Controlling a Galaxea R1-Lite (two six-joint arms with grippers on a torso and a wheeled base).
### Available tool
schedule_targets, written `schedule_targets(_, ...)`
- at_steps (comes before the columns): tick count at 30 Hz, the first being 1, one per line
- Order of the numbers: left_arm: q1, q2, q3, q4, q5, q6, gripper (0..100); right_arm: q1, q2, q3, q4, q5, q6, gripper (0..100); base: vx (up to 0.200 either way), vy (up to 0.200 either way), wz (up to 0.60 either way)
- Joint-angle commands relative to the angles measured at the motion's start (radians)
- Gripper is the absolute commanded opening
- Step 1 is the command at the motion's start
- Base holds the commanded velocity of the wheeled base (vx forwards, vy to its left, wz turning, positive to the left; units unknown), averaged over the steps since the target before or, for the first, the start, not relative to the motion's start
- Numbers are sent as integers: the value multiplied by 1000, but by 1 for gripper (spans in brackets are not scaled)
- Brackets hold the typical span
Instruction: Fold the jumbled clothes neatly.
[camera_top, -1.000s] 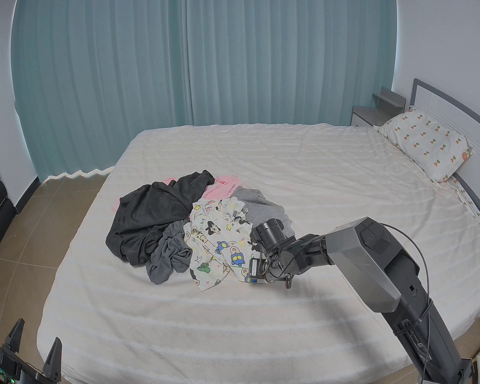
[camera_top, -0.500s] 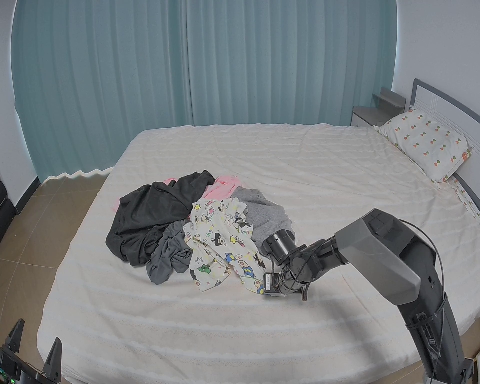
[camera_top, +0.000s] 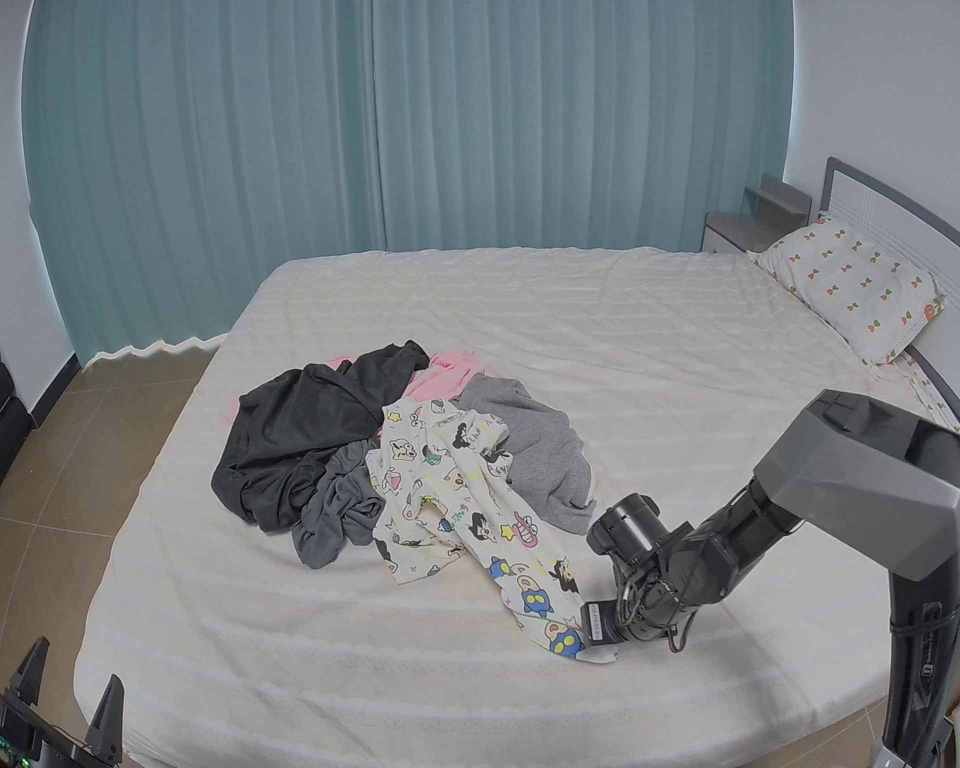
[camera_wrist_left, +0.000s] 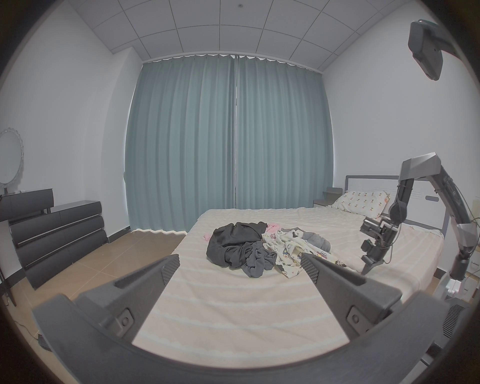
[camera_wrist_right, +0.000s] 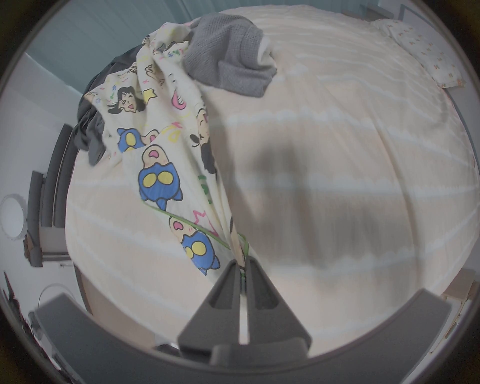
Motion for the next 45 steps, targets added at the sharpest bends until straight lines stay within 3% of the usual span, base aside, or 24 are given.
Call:
schedule_targets(1,0,-18,18,0,0,0,100,6,-106,104,-16,30,-21,0,0,0,0)
schedule_targets(4,0,-18,18,0,0,0,100,9,-82,104,-69,30,-36,0,0,0,0)
schedule_targets(5,0,-18,18,0,0,0,100,9,-72,105,-109,28,-39,100,0,0,0)
schedule_targets(13,0,-18,18,0,0,0,100,4,-13,67,-240,30,-41,100,0,0,0)
schedule_targets(25,0,-18,18,0,0,0,100,9,181,-131,-247,-9,-76,100,0,0,0)
schedule_targets(27,0,-18,18,0,0,0,100,20,217,-168,-248,-41,-76,100,0,0,0)
schedule_targets(34,0,-18,18,0,0,0,100,32,224,-180,-247,-45,-73,100,0,0,0)
schedule_targets(35,0,-18,18,0,0,0,100,32,224,-182,-247,-45,-69,0,0,0,0)
schedule_targets(41,0,-18,18,0,0,-2,100,32,211,-151,-290,-18,-64,0,0,0,0)
schedule_targets(45,0,-18,18,0,0,-2,100,38,171,-56,-432,24,-61,0,0,0,0)
